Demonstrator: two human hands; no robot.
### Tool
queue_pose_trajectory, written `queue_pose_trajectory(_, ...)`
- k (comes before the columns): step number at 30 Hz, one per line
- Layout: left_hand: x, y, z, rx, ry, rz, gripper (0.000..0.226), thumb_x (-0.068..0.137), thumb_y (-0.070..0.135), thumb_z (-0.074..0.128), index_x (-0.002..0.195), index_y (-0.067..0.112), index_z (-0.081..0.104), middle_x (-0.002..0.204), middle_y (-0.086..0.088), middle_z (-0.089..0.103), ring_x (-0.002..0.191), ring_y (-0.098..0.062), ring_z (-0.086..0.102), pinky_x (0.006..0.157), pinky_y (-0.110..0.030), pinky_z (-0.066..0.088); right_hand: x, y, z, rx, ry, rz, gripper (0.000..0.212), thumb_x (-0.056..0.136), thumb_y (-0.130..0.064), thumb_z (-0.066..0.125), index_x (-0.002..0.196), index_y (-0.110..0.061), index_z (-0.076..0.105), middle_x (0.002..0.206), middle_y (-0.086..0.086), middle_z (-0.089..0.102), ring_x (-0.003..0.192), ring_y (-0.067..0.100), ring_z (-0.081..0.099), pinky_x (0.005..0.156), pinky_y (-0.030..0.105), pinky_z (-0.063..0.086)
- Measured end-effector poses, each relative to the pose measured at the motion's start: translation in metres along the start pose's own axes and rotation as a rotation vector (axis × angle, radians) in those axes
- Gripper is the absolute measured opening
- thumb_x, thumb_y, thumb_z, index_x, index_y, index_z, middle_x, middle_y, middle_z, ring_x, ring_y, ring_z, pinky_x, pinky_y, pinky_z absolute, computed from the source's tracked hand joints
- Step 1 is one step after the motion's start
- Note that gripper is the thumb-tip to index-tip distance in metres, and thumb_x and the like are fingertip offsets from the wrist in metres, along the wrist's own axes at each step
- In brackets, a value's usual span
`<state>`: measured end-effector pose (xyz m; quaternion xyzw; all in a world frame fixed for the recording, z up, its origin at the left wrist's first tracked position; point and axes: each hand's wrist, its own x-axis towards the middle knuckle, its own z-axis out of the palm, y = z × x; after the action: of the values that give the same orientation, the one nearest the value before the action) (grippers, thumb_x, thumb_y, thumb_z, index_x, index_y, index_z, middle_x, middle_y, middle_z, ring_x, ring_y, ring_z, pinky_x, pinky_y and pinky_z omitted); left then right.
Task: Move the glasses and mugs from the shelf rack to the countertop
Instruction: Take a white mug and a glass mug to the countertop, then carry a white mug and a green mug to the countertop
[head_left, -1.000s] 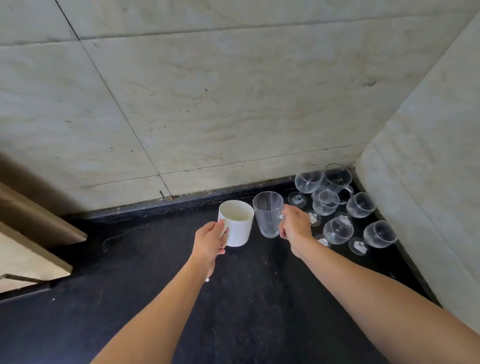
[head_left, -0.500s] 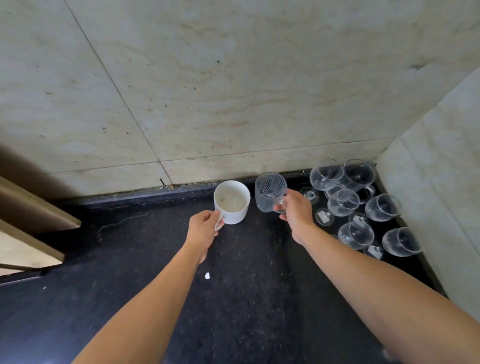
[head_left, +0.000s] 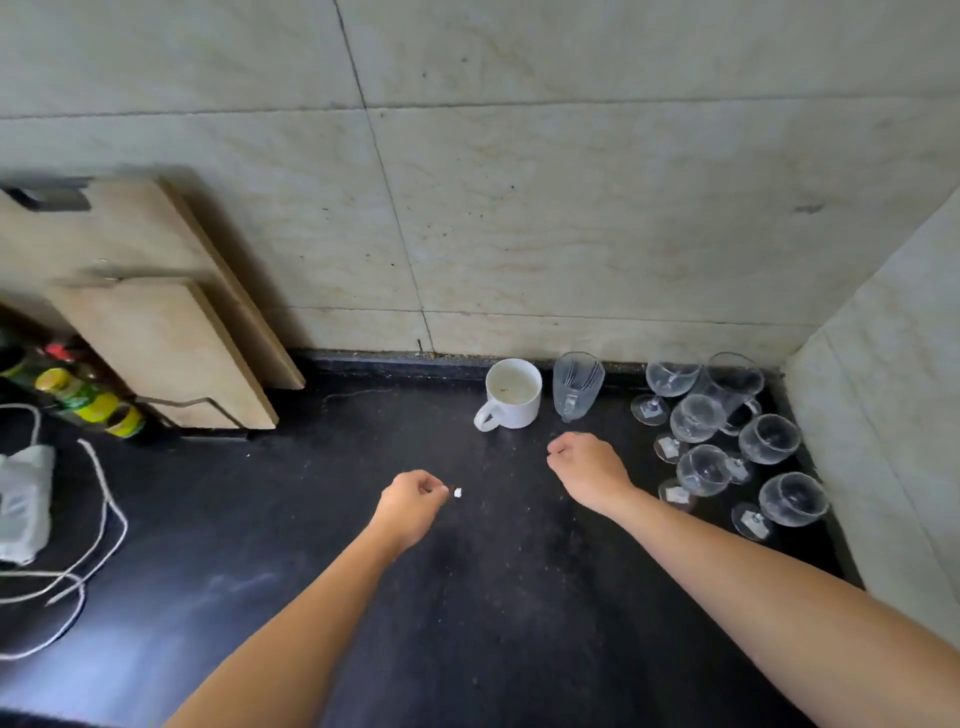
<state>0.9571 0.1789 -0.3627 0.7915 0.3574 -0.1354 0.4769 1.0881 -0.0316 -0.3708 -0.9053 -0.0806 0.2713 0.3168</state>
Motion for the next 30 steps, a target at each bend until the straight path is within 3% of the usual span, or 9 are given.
queue_pose_trajectory(4,-0.085,-0.048,-0.018,0.048,0.121,-0.073,0.018,0.09,0.024,0.055,0.099,0.014,0.066,0.09,-0.004,0.065,0.076,-0.019,0.059,0.051,-0.022,0.043,-0.042,-0.04,0.034,-0.172,-0.197,-0.232,0.028,0.089,-0.026,0.051,0.111,-0.023,0.068,0.115,-0.003,0.069,0.103,0.023,0.063,0.084,0.035,0.051)
queue_pose_trajectory(10,-0.216,-0.139,-0.055,0.087,0.34,-0.222,0.021,0.09,0.023,0.059,0.103,0.01,0.069,0.104,-0.01,0.072,0.099,-0.028,0.065,0.077,-0.03,0.047,-0.128,-0.113,0.113,-0.376,-0.388,-0.602,0.027,0.091,-0.027,0.05,0.113,-0.023,0.066,0.102,-0.004,0.07,0.091,0.021,0.064,0.077,0.032,0.051)
queue_pose_trajectory(14,-0.311,-0.204,-0.077,0.054,0.529,-0.314,0.019,0.087,0.025,0.06,0.097,0.013,0.07,0.096,-0.009,0.072,0.094,-0.027,0.065,0.071,-0.029,0.044,-0.206,-0.162,0.177,-0.497,-0.511,-0.833,0.029,0.092,-0.026,0.049,0.116,-0.023,0.065,0.106,-0.002,0.07,0.093,0.023,0.064,0.078,0.033,0.05)
queue_pose_trajectory(19,-0.435,-0.298,-0.086,0.022,0.68,-0.46,0.026,0.09,0.03,0.054,0.107,0.015,0.066,0.107,-0.006,0.069,0.101,-0.025,0.063,0.078,-0.03,0.047,-0.323,-0.203,0.265,-0.639,-0.649,-1.113,0.03,0.093,-0.026,0.048,0.118,-0.021,0.064,0.108,0.001,0.069,0.091,0.024,0.063,0.072,0.033,0.049)
queue_pose_trajectory(24,-0.557,-0.389,-0.086,0.007,0.776,-0.594,0.027,0.09,0.031,0.053,0.109,0.018,0.066,0.113,-0.005,0.069,0.107,-0.025,0.061,0.086,-0.033,0.049,-0.452,-0.226,0.36,-0.741,-0.699,-1.331,0.03,0.09,-0.032,0.052,0.117,-0.026,0.064,0.115,0.001,0.069,0.107,0.024,0.062,0.089,0.035,0.049)
queue_pose_trajectory(30,-0.709,-0.504,-0.1,-0.111,0.918,-0.745,0.022,0.089,0.034,0.057,0.101,0.02,0.068,0.103,-0.003,0.071,0.095,-0.021,0.065,0.086,-0.038,0.054,-0.623,-0.245,0.471,-0.79,-0.803,-1.584,0.029,0.088,-0.035,0.055,0.114,-0.029,0.066,0.113,-0.002,0.071,0.106,0.024,0.063,0.087,0.034,0.05)
